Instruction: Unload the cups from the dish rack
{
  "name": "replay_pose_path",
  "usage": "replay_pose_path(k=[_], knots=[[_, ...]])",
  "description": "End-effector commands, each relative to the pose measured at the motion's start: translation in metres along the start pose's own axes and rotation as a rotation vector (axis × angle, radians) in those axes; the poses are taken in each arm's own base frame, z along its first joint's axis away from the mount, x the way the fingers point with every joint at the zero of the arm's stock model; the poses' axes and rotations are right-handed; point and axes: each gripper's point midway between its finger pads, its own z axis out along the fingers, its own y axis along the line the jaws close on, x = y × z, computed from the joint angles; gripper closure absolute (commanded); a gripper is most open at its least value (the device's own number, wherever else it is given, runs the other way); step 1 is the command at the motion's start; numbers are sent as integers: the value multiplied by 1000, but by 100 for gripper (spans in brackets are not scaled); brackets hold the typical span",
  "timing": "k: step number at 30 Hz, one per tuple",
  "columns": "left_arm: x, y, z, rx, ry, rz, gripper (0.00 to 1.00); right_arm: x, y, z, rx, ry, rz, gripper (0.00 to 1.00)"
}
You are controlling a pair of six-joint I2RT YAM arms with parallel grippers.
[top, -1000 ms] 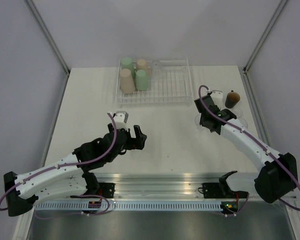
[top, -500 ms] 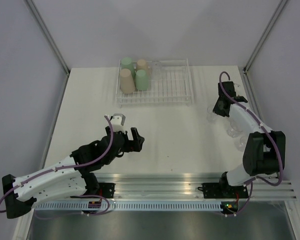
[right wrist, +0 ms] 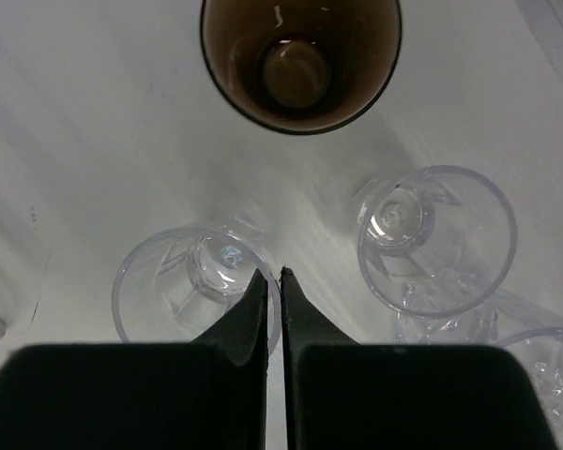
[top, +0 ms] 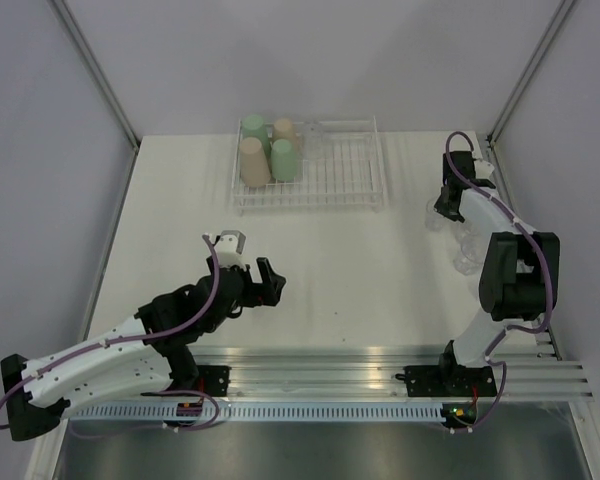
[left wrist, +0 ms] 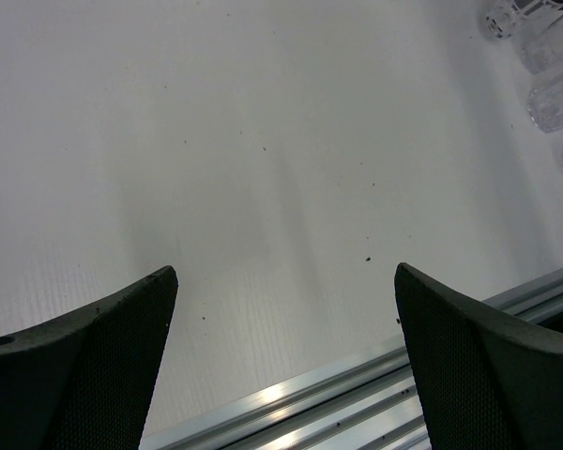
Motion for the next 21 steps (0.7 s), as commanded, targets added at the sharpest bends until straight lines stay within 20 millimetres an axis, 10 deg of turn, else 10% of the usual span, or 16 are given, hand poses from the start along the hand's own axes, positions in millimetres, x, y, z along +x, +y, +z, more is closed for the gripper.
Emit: replay_pose_path(k=[1,9,12,21], knots=[[3,-1,-1,7,2,-36,0,-35,-6,3,50,-97,91,99],[3,-1,0,4,7,-35,0,-25,-1,22,28,-49,94,99],[3,-2,1,4,14,-25,0,-25,1,26,22,-49,95,72],[-1,-6,-1,14,10,-15,0,-36,12,9,-58,-74,112,31]])
